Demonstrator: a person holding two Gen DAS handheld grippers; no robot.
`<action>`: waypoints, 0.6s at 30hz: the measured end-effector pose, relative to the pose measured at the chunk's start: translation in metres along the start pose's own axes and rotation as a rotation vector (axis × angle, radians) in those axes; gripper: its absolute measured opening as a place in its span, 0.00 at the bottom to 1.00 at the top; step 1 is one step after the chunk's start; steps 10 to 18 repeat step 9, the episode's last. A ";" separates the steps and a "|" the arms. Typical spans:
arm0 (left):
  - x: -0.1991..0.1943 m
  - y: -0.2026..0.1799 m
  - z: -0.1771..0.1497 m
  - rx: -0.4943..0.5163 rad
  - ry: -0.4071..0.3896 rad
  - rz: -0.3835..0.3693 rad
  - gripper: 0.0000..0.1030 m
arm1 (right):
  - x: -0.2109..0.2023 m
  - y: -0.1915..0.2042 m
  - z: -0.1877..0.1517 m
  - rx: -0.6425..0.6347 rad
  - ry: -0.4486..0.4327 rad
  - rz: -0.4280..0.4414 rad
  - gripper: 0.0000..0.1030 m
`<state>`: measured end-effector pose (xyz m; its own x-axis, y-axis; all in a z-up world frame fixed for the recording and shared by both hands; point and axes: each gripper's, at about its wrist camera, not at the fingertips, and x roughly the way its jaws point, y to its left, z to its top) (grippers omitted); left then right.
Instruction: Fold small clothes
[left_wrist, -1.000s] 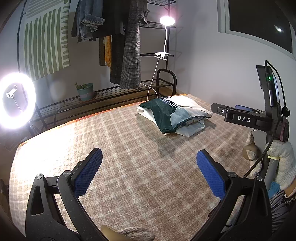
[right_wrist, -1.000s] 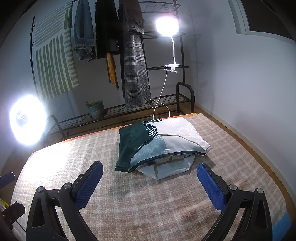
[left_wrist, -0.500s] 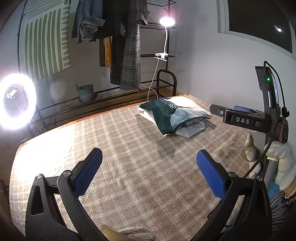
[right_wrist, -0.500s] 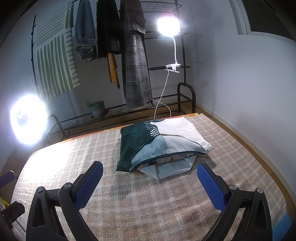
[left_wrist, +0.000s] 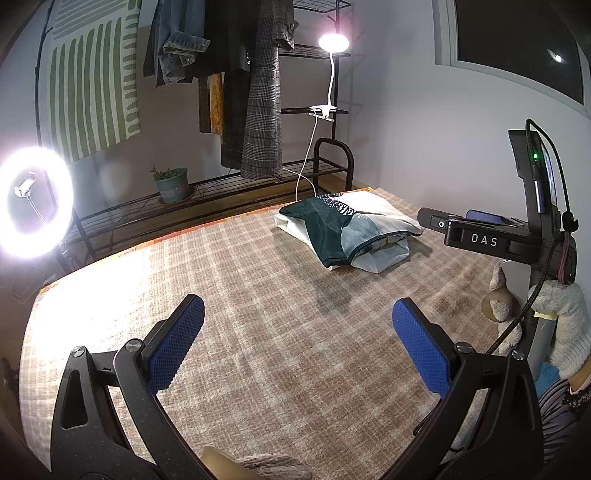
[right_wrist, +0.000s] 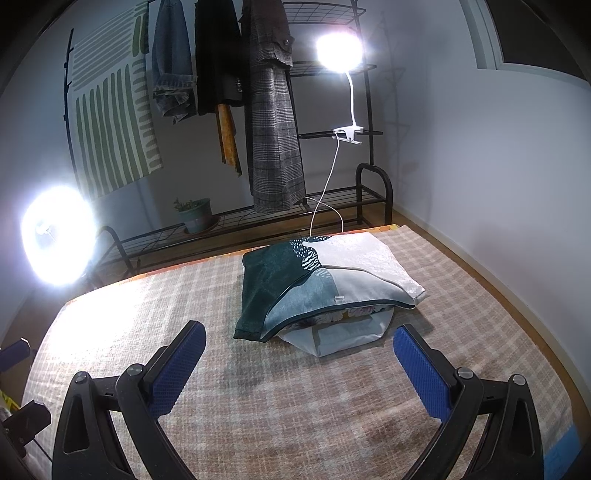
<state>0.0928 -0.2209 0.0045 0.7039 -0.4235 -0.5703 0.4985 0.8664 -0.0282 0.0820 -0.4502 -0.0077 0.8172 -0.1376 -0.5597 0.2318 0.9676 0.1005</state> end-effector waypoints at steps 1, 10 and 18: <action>0.000 0.001 -0.001 -0.001 0.000 -0.002 1.00 | 0.000 0.001 0.000 0.000 0.001 0.000 1.00; -0.002 0.002 0.000 -0.004 0.000 -0.006 1.00 | -0.001 0.001 -0.001 0.000 -0.001 -0.002 1.00; -0.002 0.002 0.000 -0.004 0.000 -0.006 1.00 | -0.001 0.001 -0.001 0.000 -0.001 -0.002 1.00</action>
